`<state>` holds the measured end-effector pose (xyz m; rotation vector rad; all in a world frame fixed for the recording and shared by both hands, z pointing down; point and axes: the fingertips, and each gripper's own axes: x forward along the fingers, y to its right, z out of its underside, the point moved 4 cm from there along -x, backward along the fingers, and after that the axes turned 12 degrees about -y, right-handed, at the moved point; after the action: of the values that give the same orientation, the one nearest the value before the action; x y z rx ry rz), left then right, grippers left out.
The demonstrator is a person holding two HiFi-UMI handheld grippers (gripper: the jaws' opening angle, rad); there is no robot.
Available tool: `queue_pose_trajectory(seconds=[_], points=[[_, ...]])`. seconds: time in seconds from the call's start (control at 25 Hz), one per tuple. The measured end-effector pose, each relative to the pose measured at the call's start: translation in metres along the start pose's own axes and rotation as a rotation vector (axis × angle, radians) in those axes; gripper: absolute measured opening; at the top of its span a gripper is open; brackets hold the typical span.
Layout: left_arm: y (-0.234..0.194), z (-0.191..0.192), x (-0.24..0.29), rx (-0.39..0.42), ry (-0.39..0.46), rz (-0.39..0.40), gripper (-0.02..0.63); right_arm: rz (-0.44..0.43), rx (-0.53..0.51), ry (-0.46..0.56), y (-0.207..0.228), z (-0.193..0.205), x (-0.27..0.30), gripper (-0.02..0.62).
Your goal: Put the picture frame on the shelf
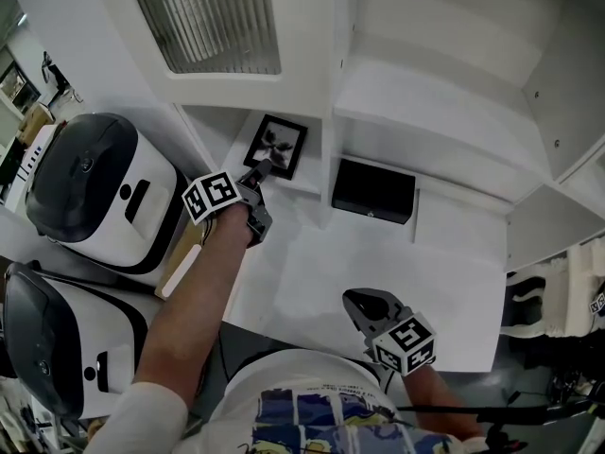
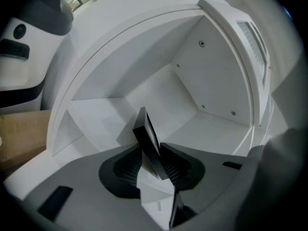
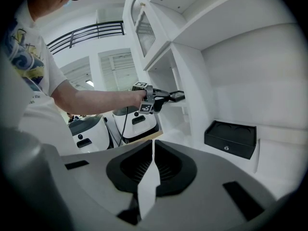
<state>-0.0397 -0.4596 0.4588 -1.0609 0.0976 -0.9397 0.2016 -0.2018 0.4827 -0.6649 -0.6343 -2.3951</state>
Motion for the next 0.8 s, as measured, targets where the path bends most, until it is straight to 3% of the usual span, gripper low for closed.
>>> queue_pose_trajectory(seconds=[0.36,0.8], points=[[0.0024,-0.0054,0.0031,0.149,0.030,-0.162,0.143,-0.011,0.005,0.006,0.0032,-0.0022,0.0015,0.035],[0.0035,-0.0029,0.0010,0.323,0.146,-0.343,0.220,-0.006,0.025,0.016,0.0094,-0.0021,-0.0004,0.035]])
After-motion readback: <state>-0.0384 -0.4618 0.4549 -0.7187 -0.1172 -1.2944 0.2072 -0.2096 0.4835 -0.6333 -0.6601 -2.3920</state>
